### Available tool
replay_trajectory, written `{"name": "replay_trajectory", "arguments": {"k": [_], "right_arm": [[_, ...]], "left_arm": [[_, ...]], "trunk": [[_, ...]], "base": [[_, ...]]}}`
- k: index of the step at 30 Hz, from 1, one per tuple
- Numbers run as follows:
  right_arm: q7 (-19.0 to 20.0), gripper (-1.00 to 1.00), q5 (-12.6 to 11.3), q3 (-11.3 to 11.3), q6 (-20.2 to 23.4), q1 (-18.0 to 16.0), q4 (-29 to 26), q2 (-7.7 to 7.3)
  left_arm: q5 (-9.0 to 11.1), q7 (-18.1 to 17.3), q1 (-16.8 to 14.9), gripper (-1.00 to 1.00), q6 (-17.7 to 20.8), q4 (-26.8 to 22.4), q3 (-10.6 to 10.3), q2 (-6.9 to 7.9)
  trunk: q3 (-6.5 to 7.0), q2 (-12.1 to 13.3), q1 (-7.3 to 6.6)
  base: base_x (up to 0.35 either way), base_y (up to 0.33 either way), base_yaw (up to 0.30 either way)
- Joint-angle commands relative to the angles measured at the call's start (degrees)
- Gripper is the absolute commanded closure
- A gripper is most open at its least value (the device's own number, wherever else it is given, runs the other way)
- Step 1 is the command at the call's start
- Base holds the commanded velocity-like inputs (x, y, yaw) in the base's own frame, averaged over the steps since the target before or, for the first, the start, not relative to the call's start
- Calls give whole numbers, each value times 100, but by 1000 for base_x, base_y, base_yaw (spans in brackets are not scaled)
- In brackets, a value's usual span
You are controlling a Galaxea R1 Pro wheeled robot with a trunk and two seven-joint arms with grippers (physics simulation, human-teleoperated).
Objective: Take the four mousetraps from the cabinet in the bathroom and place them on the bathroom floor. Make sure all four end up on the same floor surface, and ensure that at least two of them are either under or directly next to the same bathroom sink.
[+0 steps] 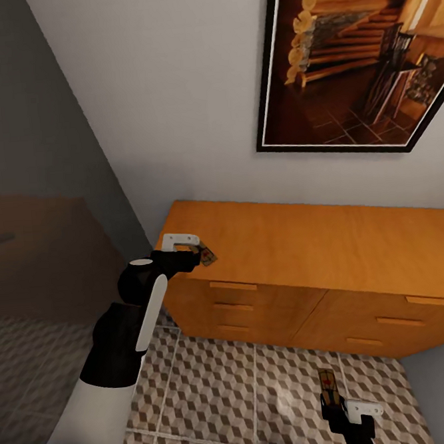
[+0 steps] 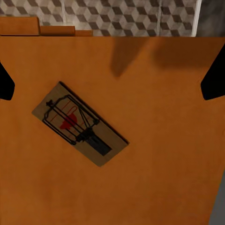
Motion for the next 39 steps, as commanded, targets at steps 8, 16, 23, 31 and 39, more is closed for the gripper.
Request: {"name": "replay_trajectory", "arguments": {"k": [8,16,23,31,39], "right_arm": [[-10,100,20,-33,-20,-4,7,0],[-10,100,20,-33,-20,-4,6,3],[-10,100,20,-33,-20,-4,6,8],[-10,100,20,-33,-20,-4,6,9],[-10,100,19,-33,-20,-4,6,32]], "left_arm": [[60,57,-5,-100,21,-4,-13,0],[60,58,-5,-100,21,-4,-19,0],[60,63,-5,-100,21,-4,-17,0],[60,66,-5,-100,21,-4,-17,0],[53,66,-5,-100,21,-4,-13,0]], "trunk": [[-9,-10,3],[-9,-10,3],[-9,-10,3],[-9,-10,3],[-9,-10,3]], "base": [[0,0,7],[0,0,0],[0,-5,0],[31,-209,0],[88,-258,0]]}}
